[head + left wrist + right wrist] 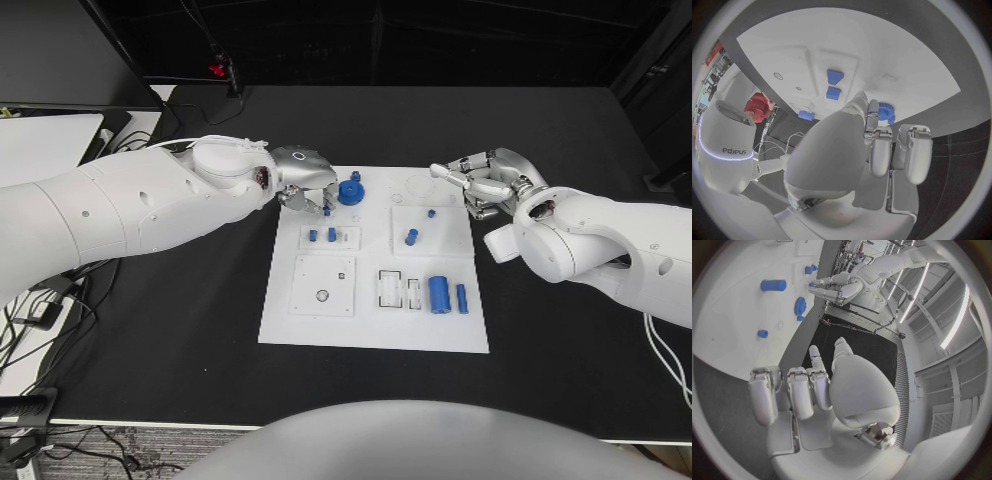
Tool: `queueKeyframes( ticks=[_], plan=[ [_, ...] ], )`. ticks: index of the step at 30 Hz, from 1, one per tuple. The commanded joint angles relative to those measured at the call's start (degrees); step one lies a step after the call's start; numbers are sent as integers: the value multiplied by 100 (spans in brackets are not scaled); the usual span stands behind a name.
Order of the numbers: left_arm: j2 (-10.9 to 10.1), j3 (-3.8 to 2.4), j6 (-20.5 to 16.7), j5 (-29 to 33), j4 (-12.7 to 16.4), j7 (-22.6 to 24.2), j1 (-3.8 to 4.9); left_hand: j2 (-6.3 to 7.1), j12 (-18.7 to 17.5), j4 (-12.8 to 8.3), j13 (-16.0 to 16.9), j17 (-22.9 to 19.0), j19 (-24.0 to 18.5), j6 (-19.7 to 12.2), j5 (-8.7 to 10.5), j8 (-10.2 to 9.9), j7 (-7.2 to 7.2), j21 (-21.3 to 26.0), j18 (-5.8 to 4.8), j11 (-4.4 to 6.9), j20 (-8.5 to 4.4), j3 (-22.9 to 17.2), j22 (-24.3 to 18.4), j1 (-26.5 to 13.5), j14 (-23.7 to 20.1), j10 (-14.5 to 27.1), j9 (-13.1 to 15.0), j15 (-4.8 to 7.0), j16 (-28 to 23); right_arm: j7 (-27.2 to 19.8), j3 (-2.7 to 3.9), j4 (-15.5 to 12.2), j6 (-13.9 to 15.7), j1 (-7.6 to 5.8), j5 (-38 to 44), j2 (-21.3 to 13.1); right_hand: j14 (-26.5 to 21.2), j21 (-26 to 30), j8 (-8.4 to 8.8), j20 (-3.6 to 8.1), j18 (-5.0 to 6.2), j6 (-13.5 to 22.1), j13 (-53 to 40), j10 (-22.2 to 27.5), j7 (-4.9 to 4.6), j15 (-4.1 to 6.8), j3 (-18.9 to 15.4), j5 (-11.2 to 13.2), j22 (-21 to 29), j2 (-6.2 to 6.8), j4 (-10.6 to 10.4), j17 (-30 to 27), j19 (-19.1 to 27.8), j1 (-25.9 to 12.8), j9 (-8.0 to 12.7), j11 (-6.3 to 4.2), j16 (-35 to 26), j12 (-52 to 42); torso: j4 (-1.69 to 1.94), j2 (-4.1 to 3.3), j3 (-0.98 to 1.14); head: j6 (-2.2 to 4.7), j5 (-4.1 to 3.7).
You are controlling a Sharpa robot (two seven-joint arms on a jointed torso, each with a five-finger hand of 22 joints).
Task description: Assemble the parts on the task board
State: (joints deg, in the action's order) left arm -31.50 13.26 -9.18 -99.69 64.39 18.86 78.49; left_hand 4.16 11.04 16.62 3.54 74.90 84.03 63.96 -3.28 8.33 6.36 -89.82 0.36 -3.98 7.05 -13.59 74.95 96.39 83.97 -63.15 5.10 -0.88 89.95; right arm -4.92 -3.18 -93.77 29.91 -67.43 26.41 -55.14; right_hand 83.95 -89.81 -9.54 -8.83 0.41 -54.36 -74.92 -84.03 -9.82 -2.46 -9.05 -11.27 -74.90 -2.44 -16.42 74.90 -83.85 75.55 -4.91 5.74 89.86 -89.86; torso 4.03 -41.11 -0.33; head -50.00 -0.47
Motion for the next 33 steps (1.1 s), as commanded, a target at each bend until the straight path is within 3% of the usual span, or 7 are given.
queueKeyframes(
  ticks=[1,33],
  plan=[
    [18,17,204,-40,7,87,-30,-6,-25,4,-3,1510,597,37,-12,20,16,-18,-36,-12,-50,-34,1505,-32,603,-7,10,18,5,-40,3,-3,-9,-7,1,2,605,-19,-36,42,-41,9,-1508,-597,42,42,-30,-17,-1510,-56,-4,1510,-615,23,-7,-47,14,-14,-1,-2,1,0,-5],
    [66,17,537,-39,-57,118,-64,60,-97,-4,-7,1510,597,-39,-1,-43,46,-18,-36,-43,-42,-58,1505,-35,603,68,-10,-5,5,-47,3,-11,-23,-7,1,4,605,-19,-42,43,-41,15,-1508,-597,42,43,-44,-23,-1510,-62,1,1510,-615,43,-5,-48,14,-14,-2,-3,0,0,-17]
  ],
)
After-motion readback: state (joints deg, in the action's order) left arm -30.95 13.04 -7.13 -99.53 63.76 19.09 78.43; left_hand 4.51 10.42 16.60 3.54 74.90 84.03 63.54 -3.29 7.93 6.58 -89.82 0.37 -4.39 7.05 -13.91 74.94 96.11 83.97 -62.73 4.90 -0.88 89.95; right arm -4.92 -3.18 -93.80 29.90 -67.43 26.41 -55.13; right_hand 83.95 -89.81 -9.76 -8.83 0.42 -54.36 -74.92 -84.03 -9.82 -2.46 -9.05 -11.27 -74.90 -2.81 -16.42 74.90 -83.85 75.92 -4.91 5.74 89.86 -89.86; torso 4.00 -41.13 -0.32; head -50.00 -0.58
